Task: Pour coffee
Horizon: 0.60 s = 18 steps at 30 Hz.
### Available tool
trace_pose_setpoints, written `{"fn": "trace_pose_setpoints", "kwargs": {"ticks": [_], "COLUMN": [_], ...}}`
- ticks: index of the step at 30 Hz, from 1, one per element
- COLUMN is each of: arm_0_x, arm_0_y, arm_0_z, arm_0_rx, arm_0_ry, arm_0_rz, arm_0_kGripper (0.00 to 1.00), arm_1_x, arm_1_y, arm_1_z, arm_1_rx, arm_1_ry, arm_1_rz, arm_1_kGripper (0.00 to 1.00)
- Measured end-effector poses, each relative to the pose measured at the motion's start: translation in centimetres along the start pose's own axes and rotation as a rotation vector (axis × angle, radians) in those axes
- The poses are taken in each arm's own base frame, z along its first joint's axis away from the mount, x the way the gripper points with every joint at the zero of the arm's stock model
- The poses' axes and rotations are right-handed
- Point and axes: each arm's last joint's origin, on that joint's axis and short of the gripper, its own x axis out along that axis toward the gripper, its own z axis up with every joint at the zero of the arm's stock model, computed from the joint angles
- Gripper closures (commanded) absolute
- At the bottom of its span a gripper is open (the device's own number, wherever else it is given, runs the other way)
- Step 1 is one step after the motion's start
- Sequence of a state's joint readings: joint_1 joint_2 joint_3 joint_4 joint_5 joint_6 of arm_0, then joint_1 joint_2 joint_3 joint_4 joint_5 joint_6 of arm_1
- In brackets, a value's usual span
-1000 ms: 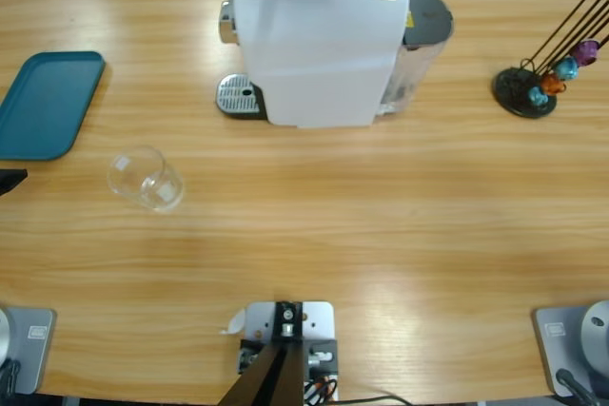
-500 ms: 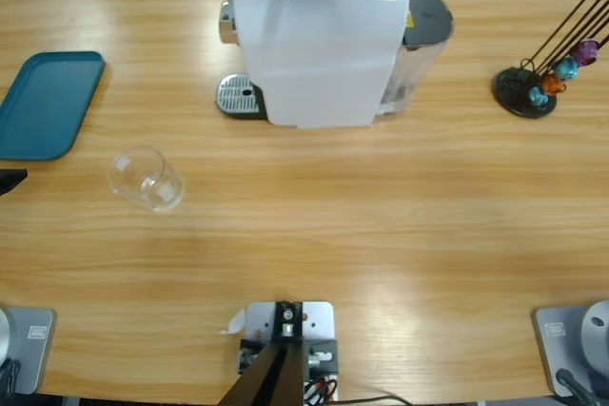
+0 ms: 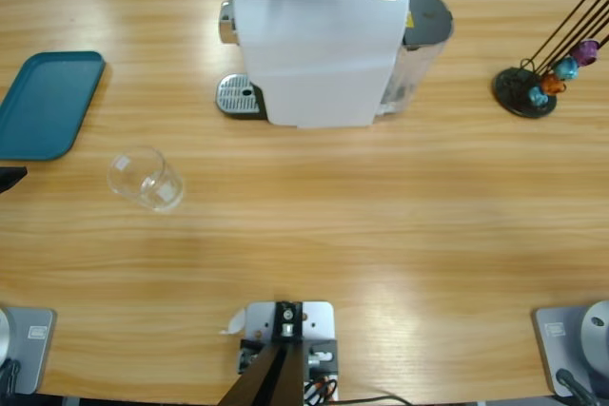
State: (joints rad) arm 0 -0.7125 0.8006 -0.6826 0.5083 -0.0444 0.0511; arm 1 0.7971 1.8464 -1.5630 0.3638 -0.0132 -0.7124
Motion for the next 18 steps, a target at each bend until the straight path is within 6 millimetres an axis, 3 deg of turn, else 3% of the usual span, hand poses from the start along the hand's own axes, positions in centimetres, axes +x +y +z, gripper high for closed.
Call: {"fn": "trace_pose_setpoints", "kwargs": {"ticks": [7, 8, 9, 10, 11, 15, 18], "arm_0_x": [0.0, 0.0, 0.0, 0.0, 0.0, 0.0, 0.0], "arm_0_y": [0.0, 0.0, 0.0, 0.0, 0.0, 0.0, 0.0], "arm_0_z": [0.0, 0.0, 0.0, 0.0, 0.0, 0.0, 0.0], "arm_0_rx": [0.000, 0.000, 0.000, 0.000, 0.000, 0.000, 0.000], "arm_0_ry": [0.000, 0.000, 0.000, 0.000, 0.000, 0.000, 0.000], "arm_0_rz": [0.000, 0.000, 0.000, 0.000, 0.000, 0.000, 0.000], "arm_0_kGripper": [0.082, 0.082, 0.081, 0.081, 0.082, 0.081, 0.081], "arm_1_x": [-0.3, -0.3, -0.4, -0.5, -0.6, -2.0, -4.4], "arm_1_y": [-0.2, -0.2, -0.2, -0.2, -0.1, 0.0, -0.4], "arm_1_z": [0.3, 0.3, 0.4, 0.4, 0.5, 1.6, 2.9], "arm_1_rx": [-0.001, -0.001, -0.001, -0.002, -0.004, -0.005, 0.190], "arm_1_ry": [-0.010, -0.010, -0.011, -0.012, -0.012, -0.023, -0.044], "arm_1_rz": [-0.010, -0.010, -0.010, -0.011, -0.010, 0.000, 0.003], "arm_1_kGripper": [0.291, 0.411, 0.602, 0.860, 1.000, 1.000, 1.000]}}
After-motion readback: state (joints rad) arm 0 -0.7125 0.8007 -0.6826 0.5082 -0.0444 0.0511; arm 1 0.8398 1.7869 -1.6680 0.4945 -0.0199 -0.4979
